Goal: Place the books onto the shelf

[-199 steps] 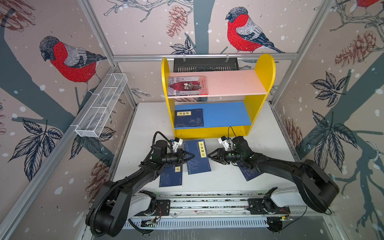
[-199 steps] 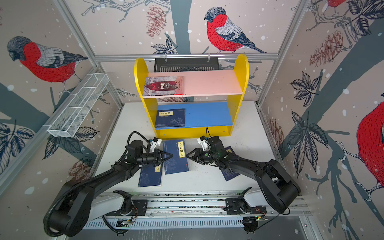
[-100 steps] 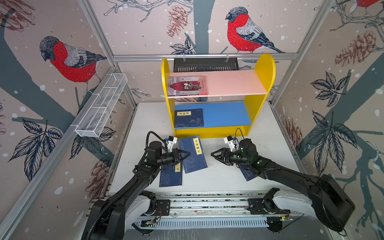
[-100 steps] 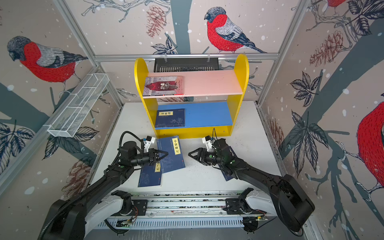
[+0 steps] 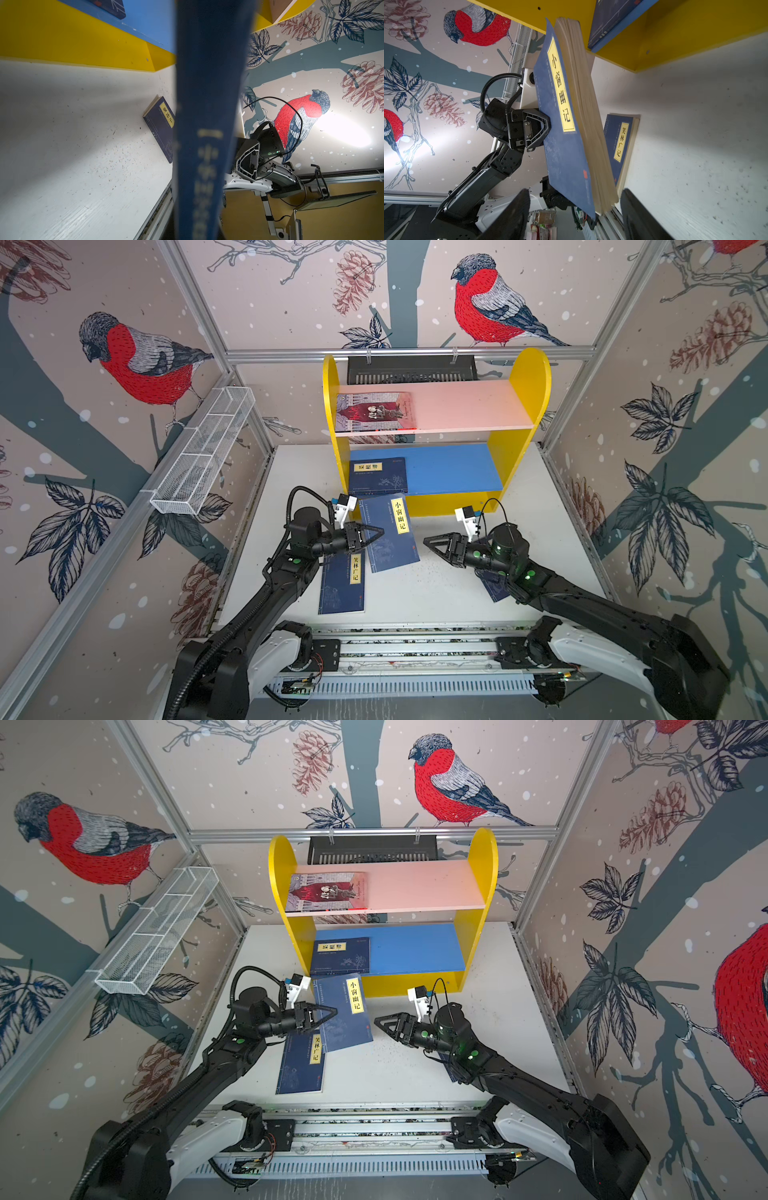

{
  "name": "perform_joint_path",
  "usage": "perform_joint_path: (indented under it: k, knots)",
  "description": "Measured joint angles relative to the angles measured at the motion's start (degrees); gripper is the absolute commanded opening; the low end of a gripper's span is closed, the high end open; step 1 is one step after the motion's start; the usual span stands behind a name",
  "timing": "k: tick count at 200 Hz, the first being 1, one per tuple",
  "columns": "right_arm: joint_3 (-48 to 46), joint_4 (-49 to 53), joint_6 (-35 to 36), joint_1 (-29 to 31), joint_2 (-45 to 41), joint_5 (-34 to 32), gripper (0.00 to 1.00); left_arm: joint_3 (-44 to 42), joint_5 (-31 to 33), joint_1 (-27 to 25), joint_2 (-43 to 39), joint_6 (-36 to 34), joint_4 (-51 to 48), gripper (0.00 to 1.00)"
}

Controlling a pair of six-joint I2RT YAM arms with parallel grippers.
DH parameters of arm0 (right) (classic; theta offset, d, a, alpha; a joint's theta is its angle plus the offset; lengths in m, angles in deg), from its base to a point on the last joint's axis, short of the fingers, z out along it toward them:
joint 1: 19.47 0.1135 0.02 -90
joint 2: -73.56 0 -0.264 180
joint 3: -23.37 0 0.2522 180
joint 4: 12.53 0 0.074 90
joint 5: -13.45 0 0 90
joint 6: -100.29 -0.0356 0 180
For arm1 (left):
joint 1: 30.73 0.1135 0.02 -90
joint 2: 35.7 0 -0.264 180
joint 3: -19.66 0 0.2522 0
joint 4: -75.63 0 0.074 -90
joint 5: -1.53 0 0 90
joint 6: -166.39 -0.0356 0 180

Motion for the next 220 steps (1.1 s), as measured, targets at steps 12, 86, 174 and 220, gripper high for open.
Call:
perform_joint_path:
  k: [12,86,174,220]
  knots:
    - [0.44,0.04,0.04,0.98,0.09,-0.42,0.70,0.66,0.00,0.00,0.70,0.94,0.44,0.00]
    - [3.72,-4.09,0.24,6.32,4.55,-3.72,0.71,8.13,0.09,1.40,4.50,7.69,7.37,0.00]
    - [3.65,-21.38,-3.06,9.57,16.22,-8.13,0.71,5.77,2.99,1.99,4.96,15.28,11.72,0.00]
    - [6.12,-31.08,-5.01,11.41,22.71,-9.84,0.70,3.72,4.04,2.80,5.09,19.52,14.25,0.00]
